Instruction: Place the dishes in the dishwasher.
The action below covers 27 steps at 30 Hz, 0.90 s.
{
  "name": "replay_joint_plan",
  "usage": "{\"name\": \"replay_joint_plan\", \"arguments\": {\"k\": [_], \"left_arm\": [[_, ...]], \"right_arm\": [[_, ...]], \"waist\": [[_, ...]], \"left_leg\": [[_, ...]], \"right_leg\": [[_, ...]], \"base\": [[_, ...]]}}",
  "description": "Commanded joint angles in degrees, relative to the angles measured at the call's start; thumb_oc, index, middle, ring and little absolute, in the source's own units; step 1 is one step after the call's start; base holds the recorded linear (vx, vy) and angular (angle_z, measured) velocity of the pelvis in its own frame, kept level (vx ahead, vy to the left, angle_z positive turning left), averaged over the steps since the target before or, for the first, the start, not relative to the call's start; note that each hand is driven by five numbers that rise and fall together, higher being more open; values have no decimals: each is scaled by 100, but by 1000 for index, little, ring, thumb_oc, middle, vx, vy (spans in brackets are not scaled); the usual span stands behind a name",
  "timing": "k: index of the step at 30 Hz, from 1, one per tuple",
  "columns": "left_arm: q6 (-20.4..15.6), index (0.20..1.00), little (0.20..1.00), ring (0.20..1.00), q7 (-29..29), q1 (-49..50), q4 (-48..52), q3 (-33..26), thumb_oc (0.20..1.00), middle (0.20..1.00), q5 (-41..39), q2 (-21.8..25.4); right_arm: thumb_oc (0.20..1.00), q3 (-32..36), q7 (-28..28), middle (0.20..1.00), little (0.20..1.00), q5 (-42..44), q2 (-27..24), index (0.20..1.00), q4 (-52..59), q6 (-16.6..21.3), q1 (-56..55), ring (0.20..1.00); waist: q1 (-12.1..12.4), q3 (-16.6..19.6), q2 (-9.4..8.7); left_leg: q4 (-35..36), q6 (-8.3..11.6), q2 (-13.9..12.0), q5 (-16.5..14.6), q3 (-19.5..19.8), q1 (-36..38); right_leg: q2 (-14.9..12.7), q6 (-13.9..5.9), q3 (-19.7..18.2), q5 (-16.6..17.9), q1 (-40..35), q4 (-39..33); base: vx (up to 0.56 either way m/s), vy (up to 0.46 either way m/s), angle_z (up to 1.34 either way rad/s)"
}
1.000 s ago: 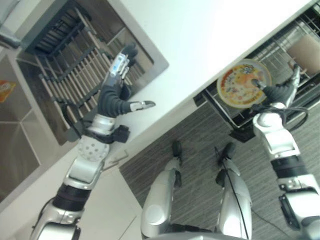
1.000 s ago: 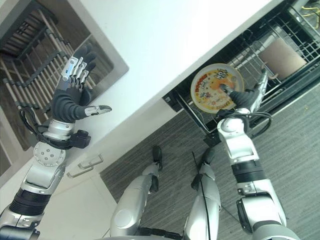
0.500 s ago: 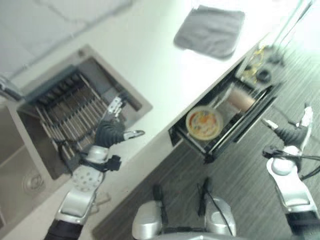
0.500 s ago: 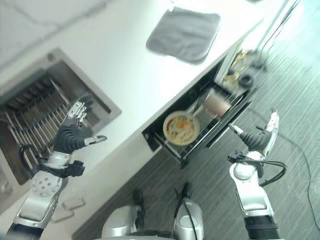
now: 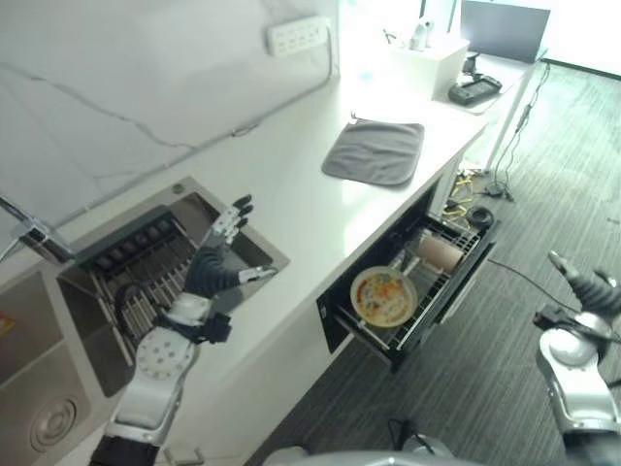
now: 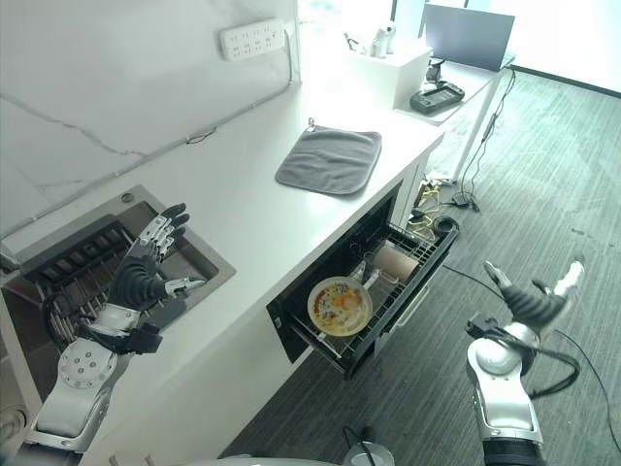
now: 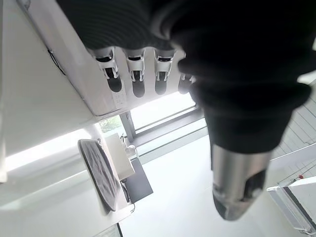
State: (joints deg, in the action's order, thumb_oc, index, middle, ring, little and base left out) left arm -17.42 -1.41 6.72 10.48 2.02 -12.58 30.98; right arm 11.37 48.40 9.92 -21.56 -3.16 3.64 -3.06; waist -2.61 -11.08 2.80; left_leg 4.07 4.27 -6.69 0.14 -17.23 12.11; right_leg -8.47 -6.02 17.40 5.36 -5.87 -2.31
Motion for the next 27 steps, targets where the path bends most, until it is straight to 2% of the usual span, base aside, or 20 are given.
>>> {"name": "replay_joint_plan", "arguments": {"k": [1, 5, 9, 11, 14, 16, 19, 20, 21, 22, 25, 26, 27], "left_arm": [[-360, 1000, 1000, 1000, -42, -302, -12, -358, 1000, 1000, -296, 118], [-390, 1000, 1000, 1000, -68, -387, -22, -386, 1000, 1000, -195, 89], [-410, 1000, 1000, 1000, 211, -691, -15, -107, 1000, 1000, -67, 26], [-302, 1000, 1000, 1000, 395, -980, -19, 238, 1000, 1000, -26, -116], [-303, 1000, 1000, 1000, 396, -978, 89, 487, 1000, 1000, 22, -235], [-299, 1000, 1000, 1000, 373, -926, 157, 550, 1000, 1000, 16, -266], [-256, 1000, 1000, 1000, 385, -925, 152, 699, 1000, 1000, 22, -274], [-338, 1000, 1000, 1000, 475, -1016, 123, 858, 1000, 1000, 83, -216], [-385, 1000, 1000, 1000, 524, -1076, 108, 915, 1000, 1000, 89, -195], [-439, 1000, 1000, 1000, 620, -1145, 132, 1003, 1000, 1000, 60, -134], [-527, 1000, 1000, 1000, 692, -1275, 108, 1063, 1000, 1000, -6, -38], [-568, 1000, 1000, 1000, 687, -1420, 84, 1080, 1000, 1000, -56, 54], [-574, 1000, 1000, 1000, 668, -1474, 75, 1083, 1000, 1000, -70, 90]], "right_arm": [[1000, 62, -82, 1000, 1000, 386, 47, 1000, 73, 1079, 207, 1000], [1000, 155, -318, 1000, 1000, 1025, 309, 1000, -661, 1338, 170, 1000], [1000, 171, -536, 1000, 1000, 1504, 242, 1000, -1193, 1588, 470, 1000], [1000, 110, -1018, 1000, 1000, 2097, 114, 1000, -1798, 1742, 844, 1000], [1000, -36, -1467, 1000, 1000, 2686, 110, 1000, -2464, 1860, 1204, 1000], [1000, -93, -1725, 1000, 1000, 2966, 95, 1000, -2746, 1876, 1361, 1000], [1000, -184, -2100, 1000, 1000, 3224, 39, 1000, -3055, 1724, 1591, 1000], [1000, -335, -2378, 1000, 1000, 3394, -43, 1000, -3266, 1562, 1873, 1000], [1000, -382, -2534, 1000, 1000, 3495, -90, 1000, -3373, 1550, 2019, 1000], [1000, -482, -2818, 1000, 1000, 3588, -139, 1000, -3507, 1436, 2261, 1000], [1000, -652, -3236, 1000, 1000, 3707, -246, 1000, -3672, 1266, 2665, 1000], [1000, -847, -3702, 1000, 1000, 3775, -310, 1000, -3800, 1003, 3092, 1000], [1000, -916, -3920, 1000, 1000, 3793, -339, 1000, -3849, 937, 3252, 1000]], "waist": [[-103, -39, -177], [-83, -142, -24], [-35, -387, 173], [34, -574, 451], [172, -668, 680], [236, -712, 770], [296, -803, 878], [359, -928, 941], [382, -1007, 985], [439, -1097, 1028], [499, -1240, 1082], [559, -1373, 1101], [587, -1422, 1105]], "left_leg": [[-483, -339, 100, -511, -242, 13], [-814, -413, 129, -684, -194, -171], [-1301, -398, 145, -790, -136, -599], [-1564, -346, 227, -753, 9, -925], [-1631, -362, 335, -711, 142, -1021], [-1650, -377, 370, -693, 182, -1044], [-1731, -399, 414, -707, 224, -1146], [-1847, -390, 473, -826, 327, -1260], [-1893, -444, 475, -744, 279, -1393], [-1999, -416, 522, -851, 379, -1473], [-2103, -439, 563, -857, 410, -1635], [-2184, -452, 598, -837, 451, -1771], [-2211, -455, 607, -824, 465, -1819]], "right_leg": [[-94, -147, -170, -633, -366, 386], [-155, -47, -2, -907, -163, 886], [-265, 89, 100, -1184, 204, 1407], [-339, 202, 99, -1365, 406, 1707], [-424, 279, 166, -1479, 447, 1884], [-468, 306, 219, -1532, 479, 1993], [-546, 321, 249, -1608, 622, 2214], [-618, 286, 183, -1762, 777, 2441], [-656, 335, 238, -1684, 921, 2525], [-694, 306, 156, -1831, 1014, 2689], [-741, 331, 126, -1880, 1213, 2888], [-779, 347, 109, -1906, 1375, 3056], [-796, 352, 108, -1915, 1435, 3125]], "base": [[106, -104, -9], [38, -27, 1], [-68, 47, 14], [-58, 160, 20], [75, 102, 20], [120, 66, 13], [71, 47, 17], [-62, 48, 5], [-44, 36, 2], [-109, 21, 8], [-72, 1, 19], [-109, -19, 11], [-107, -30, 6]]}}
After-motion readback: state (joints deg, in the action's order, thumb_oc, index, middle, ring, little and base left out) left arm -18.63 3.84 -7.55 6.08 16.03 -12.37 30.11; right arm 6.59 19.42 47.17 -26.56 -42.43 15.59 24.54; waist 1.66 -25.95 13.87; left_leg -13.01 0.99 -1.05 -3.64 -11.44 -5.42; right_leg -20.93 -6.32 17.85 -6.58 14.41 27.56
